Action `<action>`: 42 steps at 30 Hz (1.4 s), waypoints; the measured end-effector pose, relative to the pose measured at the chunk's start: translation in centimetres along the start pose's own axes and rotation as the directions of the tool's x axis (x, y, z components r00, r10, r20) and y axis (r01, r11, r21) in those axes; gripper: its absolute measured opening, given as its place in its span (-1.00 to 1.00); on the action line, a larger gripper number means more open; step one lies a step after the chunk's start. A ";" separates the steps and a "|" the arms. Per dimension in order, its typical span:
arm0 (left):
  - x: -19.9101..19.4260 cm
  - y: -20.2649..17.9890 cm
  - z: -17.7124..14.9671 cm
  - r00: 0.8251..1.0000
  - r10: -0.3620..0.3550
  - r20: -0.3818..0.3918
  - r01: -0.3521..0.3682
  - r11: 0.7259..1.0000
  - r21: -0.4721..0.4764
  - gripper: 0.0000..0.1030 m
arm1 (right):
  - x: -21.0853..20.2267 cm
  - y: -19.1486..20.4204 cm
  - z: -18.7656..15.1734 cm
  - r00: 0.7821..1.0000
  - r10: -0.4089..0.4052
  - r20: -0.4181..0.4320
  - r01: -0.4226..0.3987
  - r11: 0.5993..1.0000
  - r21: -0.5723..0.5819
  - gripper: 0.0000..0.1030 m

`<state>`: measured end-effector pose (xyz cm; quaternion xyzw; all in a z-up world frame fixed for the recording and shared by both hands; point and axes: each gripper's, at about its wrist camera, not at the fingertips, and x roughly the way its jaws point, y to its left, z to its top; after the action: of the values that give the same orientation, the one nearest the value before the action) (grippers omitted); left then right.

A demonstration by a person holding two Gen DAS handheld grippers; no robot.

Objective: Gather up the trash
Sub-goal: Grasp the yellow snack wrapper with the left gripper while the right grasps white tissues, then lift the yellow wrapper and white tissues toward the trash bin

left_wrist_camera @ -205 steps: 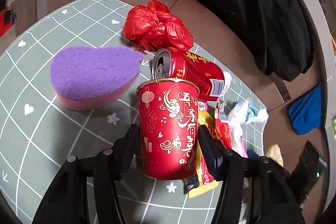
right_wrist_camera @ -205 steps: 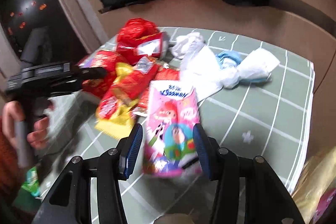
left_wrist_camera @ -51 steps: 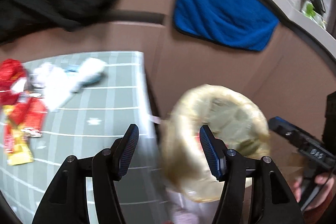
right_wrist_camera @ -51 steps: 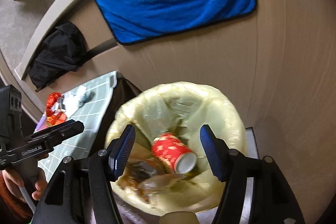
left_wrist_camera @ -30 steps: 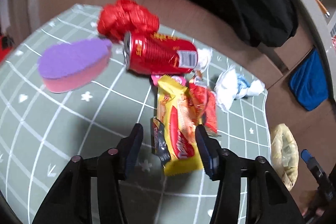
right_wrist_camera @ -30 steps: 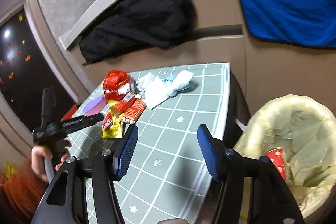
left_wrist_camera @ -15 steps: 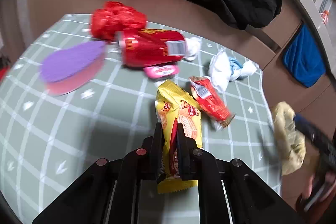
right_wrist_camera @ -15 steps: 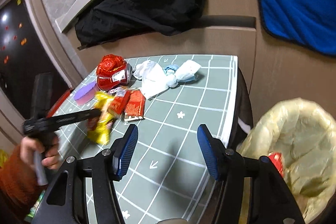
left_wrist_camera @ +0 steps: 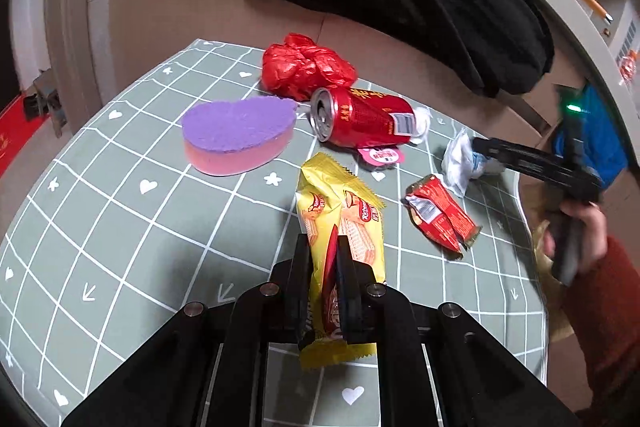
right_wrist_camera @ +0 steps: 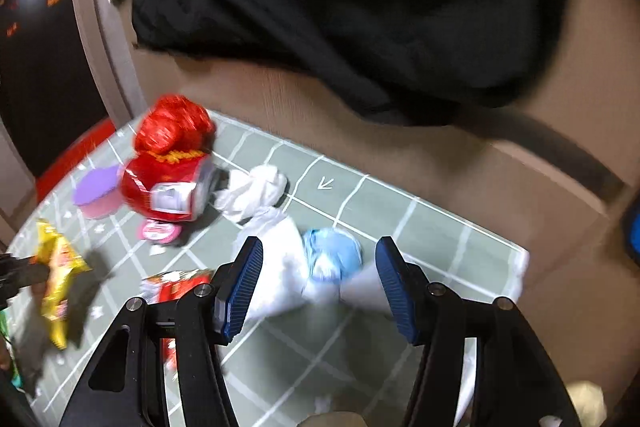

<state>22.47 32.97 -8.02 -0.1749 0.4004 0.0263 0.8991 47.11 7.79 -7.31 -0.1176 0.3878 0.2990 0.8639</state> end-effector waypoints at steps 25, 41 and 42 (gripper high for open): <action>3.1 -3.8 -1.8 0.996 0.034 -0.080 -0.031 0.999 0.032 -0.43 | -10.0 4.0 -12.3 0.989 0.142 0.027 -0.145 0.975 0.170 -0.28; -1.2 -7.4 -0.9 0.998 0.028 0.060 -0.029 0.999 0.028 -0.86 | -15.4 2.3 -15.0 0.984 0.137 0.112 -0.163 0.946 0.282 -0.27; -2.0 -8.0 -0.6 0.996 0.023 0.083 -0.026 0.999 0.035 -0.86 | -16.1 2.3 -14.8 0.984 0.127 0.128 -0.159 0.947 0.279 -0.27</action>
<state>22.13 25.47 -4.58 -0.1524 0.3652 0.0373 0.9176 28.48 -3.71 -5.29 0.0544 0.3872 0.3071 0.8677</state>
